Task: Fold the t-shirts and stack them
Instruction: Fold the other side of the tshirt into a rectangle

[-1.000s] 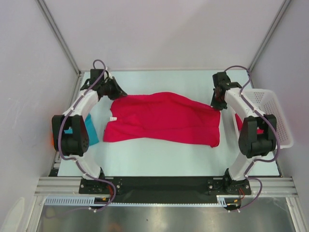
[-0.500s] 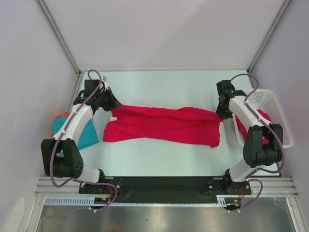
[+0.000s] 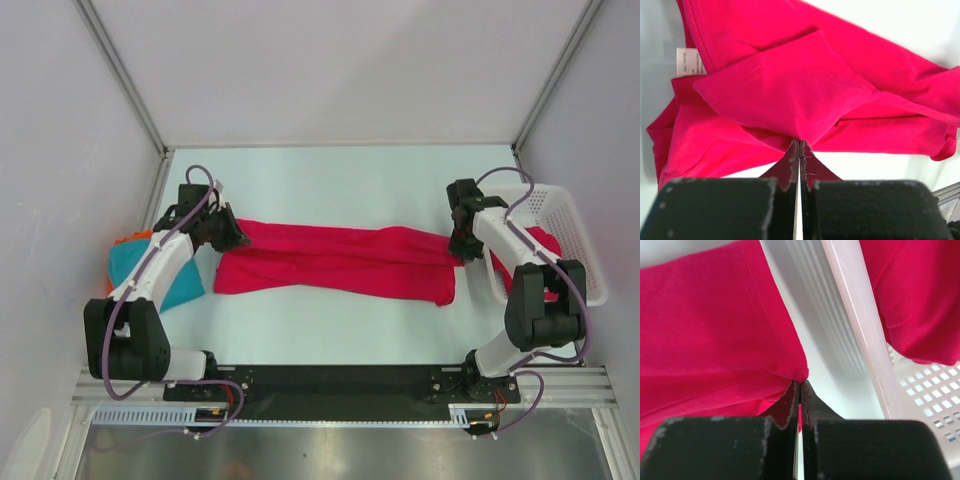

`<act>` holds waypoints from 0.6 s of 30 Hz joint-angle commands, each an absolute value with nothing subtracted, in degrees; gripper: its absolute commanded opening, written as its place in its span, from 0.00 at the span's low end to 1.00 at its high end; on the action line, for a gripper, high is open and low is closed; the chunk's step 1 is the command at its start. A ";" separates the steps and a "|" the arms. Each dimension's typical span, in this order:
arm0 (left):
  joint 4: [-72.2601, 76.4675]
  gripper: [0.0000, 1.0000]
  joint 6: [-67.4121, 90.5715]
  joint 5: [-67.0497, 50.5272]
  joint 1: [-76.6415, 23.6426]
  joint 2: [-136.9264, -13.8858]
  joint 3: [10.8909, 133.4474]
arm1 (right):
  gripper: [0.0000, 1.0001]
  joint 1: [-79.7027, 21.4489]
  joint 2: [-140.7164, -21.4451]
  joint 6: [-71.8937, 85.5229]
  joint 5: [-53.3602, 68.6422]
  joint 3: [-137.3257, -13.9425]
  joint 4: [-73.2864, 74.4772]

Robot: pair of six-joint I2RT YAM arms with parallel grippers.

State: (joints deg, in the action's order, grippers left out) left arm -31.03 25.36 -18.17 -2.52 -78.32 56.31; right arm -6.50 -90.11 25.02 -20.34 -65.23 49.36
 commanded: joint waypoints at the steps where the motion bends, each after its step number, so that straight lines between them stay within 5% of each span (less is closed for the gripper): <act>1: -30.15 0.00 23.82 -18.19 -2.81 -75.50 54.50 | 0.00 -6.50 -87.19 25.93 -22.50 -63.99 50.62; 18: -29.89 0.00 23.82 -16.44 -2.64 -71.28 47.82 | 0.00 -9.93 -86.57 27.51 -22.50 -58.89 51.42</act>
